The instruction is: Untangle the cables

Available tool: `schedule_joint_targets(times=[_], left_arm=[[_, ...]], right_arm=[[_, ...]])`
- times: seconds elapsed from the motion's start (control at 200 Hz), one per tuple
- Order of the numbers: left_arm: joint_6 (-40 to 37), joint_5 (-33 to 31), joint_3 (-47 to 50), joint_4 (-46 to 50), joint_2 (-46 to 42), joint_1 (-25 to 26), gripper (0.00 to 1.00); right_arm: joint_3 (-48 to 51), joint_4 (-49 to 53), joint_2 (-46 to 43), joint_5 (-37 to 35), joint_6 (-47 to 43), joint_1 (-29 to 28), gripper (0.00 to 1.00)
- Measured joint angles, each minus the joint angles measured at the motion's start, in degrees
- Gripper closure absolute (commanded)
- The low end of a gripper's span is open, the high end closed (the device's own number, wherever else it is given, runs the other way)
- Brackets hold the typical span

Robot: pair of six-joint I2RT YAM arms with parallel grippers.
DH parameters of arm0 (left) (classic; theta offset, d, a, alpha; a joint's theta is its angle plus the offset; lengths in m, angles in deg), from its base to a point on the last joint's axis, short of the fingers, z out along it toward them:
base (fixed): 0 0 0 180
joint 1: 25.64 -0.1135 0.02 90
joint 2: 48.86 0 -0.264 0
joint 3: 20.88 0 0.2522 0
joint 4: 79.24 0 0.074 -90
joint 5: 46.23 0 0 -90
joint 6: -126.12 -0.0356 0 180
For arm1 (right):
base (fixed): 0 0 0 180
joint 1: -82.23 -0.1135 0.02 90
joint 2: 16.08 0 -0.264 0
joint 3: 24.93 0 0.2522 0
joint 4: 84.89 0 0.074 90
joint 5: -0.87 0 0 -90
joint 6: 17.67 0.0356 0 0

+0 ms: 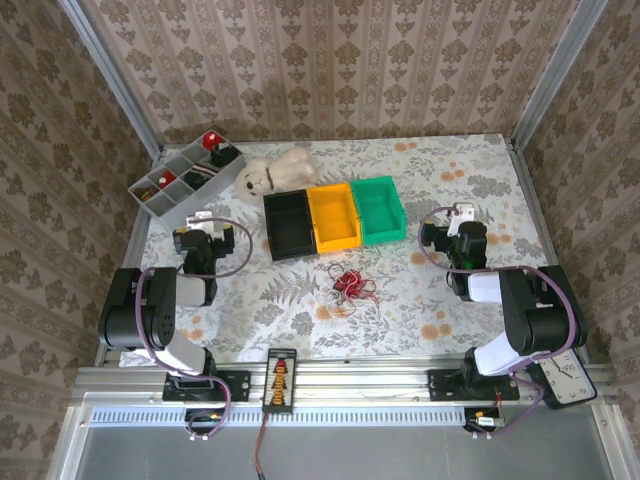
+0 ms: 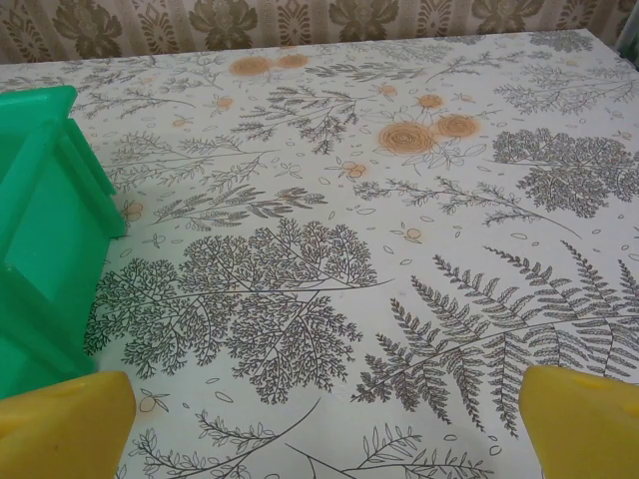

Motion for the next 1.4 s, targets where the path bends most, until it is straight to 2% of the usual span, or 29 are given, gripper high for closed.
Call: schedule_joint_targets(times=[0.92,1.01,1.05,1.12,1.22,1.315,1.4], left_arm=[[-0.02,-0.04,0.0,0.04,-0.02,0.02,0.0],[-0.55,0.17,0.0,1.42,-0.98,0.79,0.0],[-0.94,-0.35,-0.11,3.19,-2.51,1.66,0.0],[-1.88,-2.34,-1.18,7.65,-6.21,3.87,0.0],[-3.02,-6.47,-6.12,16.92,-12.39,8.92,0.0],[-2.78,-12.33,-11.56,23.45,-16.15,14.71,0.0],[-0.17,-16.57,-14.53,29.14,-17.62,20.94,0.0]], right_arm=[[0.0,0.02,0.0,0.94,-0.44,0.09,0.0],[0.0,0.02,0.0,1.46,-0.46,0.37,0.15],[-0.02,0.04,0.0,1.81,-0.72,0.5,0.19],[-0.81,2.21,-0.28,2.1,-0.42,0.57,0.21],[-6.19,14.45,-3.37,1.75,0.31,0.44,0.32],[-11.89,22.03,-8.15,-0.31,1.66,-1.46,0.33],[-14.38,25.51,-13.38,-1.53,2.19,-6.36,0.33]])
